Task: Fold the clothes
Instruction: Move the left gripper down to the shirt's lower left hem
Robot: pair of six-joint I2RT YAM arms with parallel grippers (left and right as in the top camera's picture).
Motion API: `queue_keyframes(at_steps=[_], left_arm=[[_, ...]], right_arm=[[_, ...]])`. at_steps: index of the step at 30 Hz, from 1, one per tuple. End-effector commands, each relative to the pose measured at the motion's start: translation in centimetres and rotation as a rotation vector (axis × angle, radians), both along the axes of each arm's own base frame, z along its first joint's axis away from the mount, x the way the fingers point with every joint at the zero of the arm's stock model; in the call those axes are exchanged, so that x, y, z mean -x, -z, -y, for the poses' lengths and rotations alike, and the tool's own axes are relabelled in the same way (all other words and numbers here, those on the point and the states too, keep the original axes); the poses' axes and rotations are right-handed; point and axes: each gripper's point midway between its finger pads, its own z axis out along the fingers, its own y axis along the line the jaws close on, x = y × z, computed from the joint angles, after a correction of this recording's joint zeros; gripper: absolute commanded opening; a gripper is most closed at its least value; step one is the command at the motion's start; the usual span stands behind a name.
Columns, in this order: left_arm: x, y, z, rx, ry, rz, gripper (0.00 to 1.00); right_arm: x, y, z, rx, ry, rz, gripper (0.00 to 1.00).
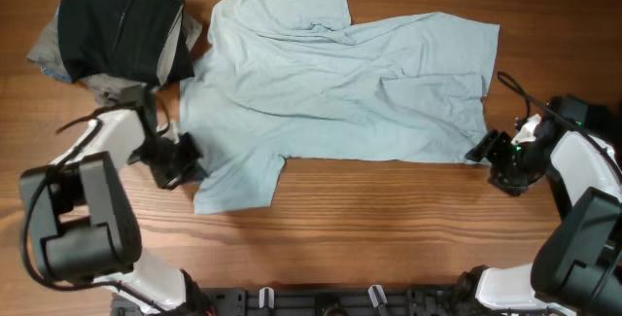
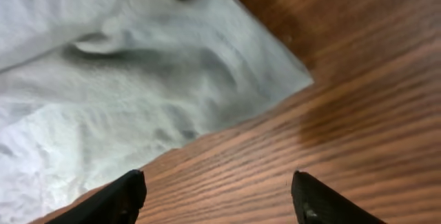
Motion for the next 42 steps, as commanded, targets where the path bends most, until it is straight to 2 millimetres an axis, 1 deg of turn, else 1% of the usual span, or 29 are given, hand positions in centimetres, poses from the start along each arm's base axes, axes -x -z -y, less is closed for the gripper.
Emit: queue_keyframes(at_steps=[1,2,4,5,7,9,11,13,14,17,18,19,21,23,26,28,30,33,34,35,37,39,40,41,42], left_arm=[[0.6,-2.8,-2.5,-0.051,-0.074,0.056,0.04],[0.6,-3.7,-3.1,-0.060,-0.095,0.083,0.04],[0.4,-5.2,-3.7,-0.077,-0.118,0.136,0.04],[0.4,-5.7,-3.7,-0.083,-0.119,0.154,0.04],[0.4,-6.4,-3.7,-0.089,-0.118,0.176,0.04],[0.4,-6.6,-3.7,-0.091,-0.118,0.182,0.04],[0.5,-6.6,-3.7,-0.090,-0.117,0.178,0.04],[0.6,-6.6,-3.6,-0.089,-0.117,0.174,0.04],[0.7,-6.6,-3.6,-0.088,-0.113,0.173,0.04],[0.7,-6.7,-3.6,-0.088,-0.114,0.173,0.04],[0.7,-6.7,-3.6,-0.088,-0.114,0.173,0.04],[0.7,-6.7,-3.6,-0.088,-0.114,0.173,0.04],[0.8,-6.8,-3.6,-0.087,-0.113,0.170,0.04],[1.1,-7.2,-3.5,-0.085,-0.113,0.164,0.04],[1.5,-8.6,-3.3,-0.091,-0.112,0.185,0.04],[2.2,-9.6,-3.1,-0.094,-0.112,0.193,0.04],[2.9,-10.3,-2.8,-0.095,-0.112,0.195,0.04],[4.2,-11.4,-2.3,-0.094,-0.124,0.192,0.04],[4.5,-11.8,-2.2,-0.095,-0.142,0.195,0.04],[4.7,-12.4,-1.9,-0.090,-0.149,0.214,0.04],[4.6,-12.9,-1.8,-0.086,-0.158,0.237,0.04],[4.1,-13.3,-1.0,-0.042,-0.167,0.262,0.23],[3.9,-13.2,-0.7,-0.030,-0.158,0.267,0.35],[3.6,-13.0,-0.4,-0.029,-0.135,0.274,0.44],[3.3,-12.6,0.1,-0.026,-0.111,0.280,0.48]], right_arm=[[-0.3,0.3,-0.5,-0.022,-0.007,0.009,0.74],[-0.6,0.1,-0.7,-0.031,-0.032,0.032,0.77],[-1.2,0.1,-0.5,-0.024,-0.034,0.058,0.78],[-1.4,0.1,-0.7,-0.027,-0.037,0.066,0.78],[-1.3,0.5,-1.3,-0.033,-0.050,0.070,0.73],[-0.7,1.3,-2.0,-0.035,-0.058,0.052,0.72],[0.6,2.3,-3.0,-0.053,-0.042,0.013,0.67],[1.5,3.1,-3.1,-0.045,-0.010,-0.024,0.66],[1.9,3.5,-2.9,-0.028,0.005,-0.035,0.62],[1.4,3.6,-2.7,-0.020,0.003,-0.012,0.28],[1.1,3.5,-2.5,-0.013,0.001,0.001,0.13],[0.8,3.3,-2.3,-0.008,0.003,0.009,0.05],[0.2,2.4,-1.8,-0.007,0.013,0.012,0.04],[0.4,0.9,-0.8,0.018,0.033,-0.021,0.04],[1.8,-2.7,2.4,0.141,0.075,-0.106,0.04],[2.6,-5.0,3.9,0.200,0.097,-0.138,0.04],[3.6,-6.5,4.6,0.243,0.103,-0.161,0.04],[5.7,-7.8,6.1,0.347,0.115,-0.216,0.04],[6.0,-8.0,6.3,0.369,0.117,-0.226,0.04],[6.0,-8.0,6.1,0.359,0.121,-0.224,0.04],[6.0,-8.0,6.1,0.356,0.122,-0.221,0.04],[5.3,-8.0,5.9,0.339,0.125,-0.192,0.04],[4.9,-8.0,5.7,0.322,0.126,-0.173,0.04],[4.1,-7.9,5.1,0.282,0.119,-0.132,0.04],[3.3,-8.0,4.6,0.250,0.118,-0.098,0.04]])
